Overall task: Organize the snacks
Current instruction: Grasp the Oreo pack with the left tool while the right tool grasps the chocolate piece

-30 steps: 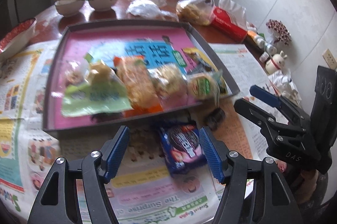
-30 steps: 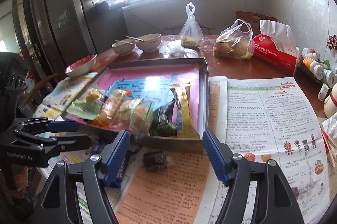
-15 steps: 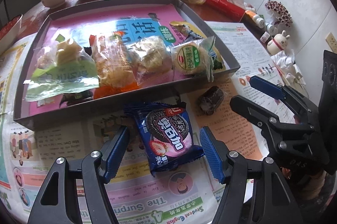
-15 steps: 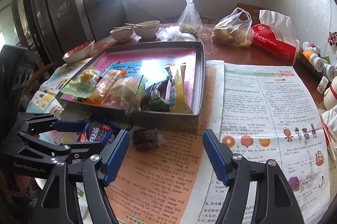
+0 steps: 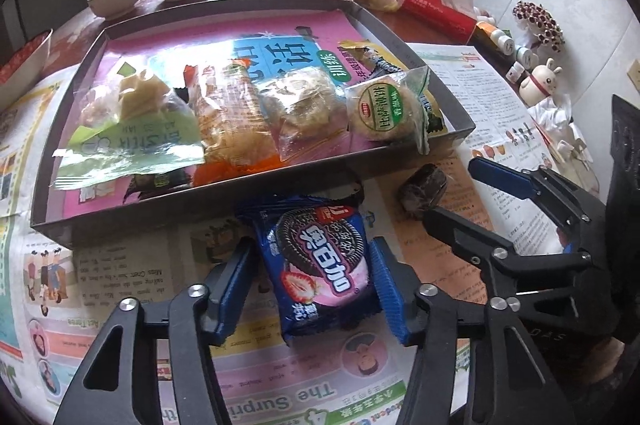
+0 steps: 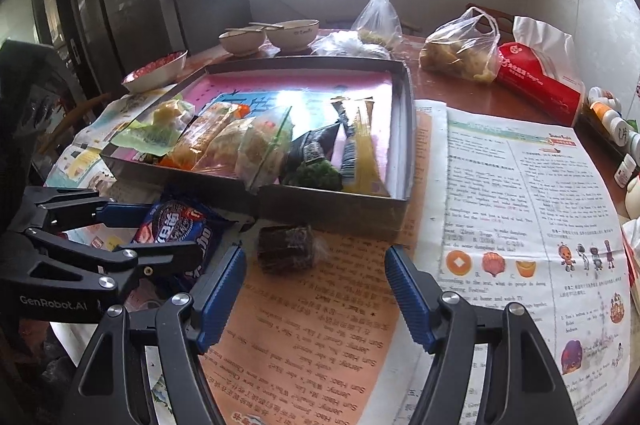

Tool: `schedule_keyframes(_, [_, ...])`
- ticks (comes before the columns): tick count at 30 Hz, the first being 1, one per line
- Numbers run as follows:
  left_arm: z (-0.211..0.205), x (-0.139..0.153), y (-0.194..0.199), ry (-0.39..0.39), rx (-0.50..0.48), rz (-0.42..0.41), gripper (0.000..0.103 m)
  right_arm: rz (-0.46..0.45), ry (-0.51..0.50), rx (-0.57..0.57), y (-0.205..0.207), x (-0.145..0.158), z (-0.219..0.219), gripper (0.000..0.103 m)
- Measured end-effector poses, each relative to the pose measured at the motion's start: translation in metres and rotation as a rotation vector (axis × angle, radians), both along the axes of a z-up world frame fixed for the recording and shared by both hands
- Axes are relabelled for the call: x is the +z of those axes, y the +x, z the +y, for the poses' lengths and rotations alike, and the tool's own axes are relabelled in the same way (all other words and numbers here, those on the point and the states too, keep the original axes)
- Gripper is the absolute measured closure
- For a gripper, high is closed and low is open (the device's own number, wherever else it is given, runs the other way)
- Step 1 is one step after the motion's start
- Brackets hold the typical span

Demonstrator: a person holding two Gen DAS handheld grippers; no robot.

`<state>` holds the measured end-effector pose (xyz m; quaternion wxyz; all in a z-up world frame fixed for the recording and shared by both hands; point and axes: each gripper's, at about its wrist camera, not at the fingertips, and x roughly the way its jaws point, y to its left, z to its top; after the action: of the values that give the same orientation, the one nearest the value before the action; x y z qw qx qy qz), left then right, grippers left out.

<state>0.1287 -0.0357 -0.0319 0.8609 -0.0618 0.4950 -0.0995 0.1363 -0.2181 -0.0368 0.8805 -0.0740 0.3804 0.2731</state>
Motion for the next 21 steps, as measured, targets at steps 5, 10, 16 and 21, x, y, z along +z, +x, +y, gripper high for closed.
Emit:
schedule_keyframes(5, [0.016,0.0,-0.003,-0.025,0.025,-0.004,0.051,0.018,-0.012,0.007,0.004,-0.005,0.012,0.039])
schedule_keyframes(10, [0.026,-0.001,-0.006,-0.057,0.032,-0.008,0.052,0.011,-0.034,0.003,0.004,-0.01,0.021,0.059])
schedule_keyframes(16, [0.035,0.0,-0.01,-0.097,0.035,-0.004,0.052,-0.003,-0.037,0.008,-0.004,-0.006,0.023,0.065])
schedule_keyframes(21, [0.046,0.011,-0.017,-0.124,0.046,-0.029,0.052,-0.017,-0.004,0.028,-0.014,0.007,0.025,0.065])
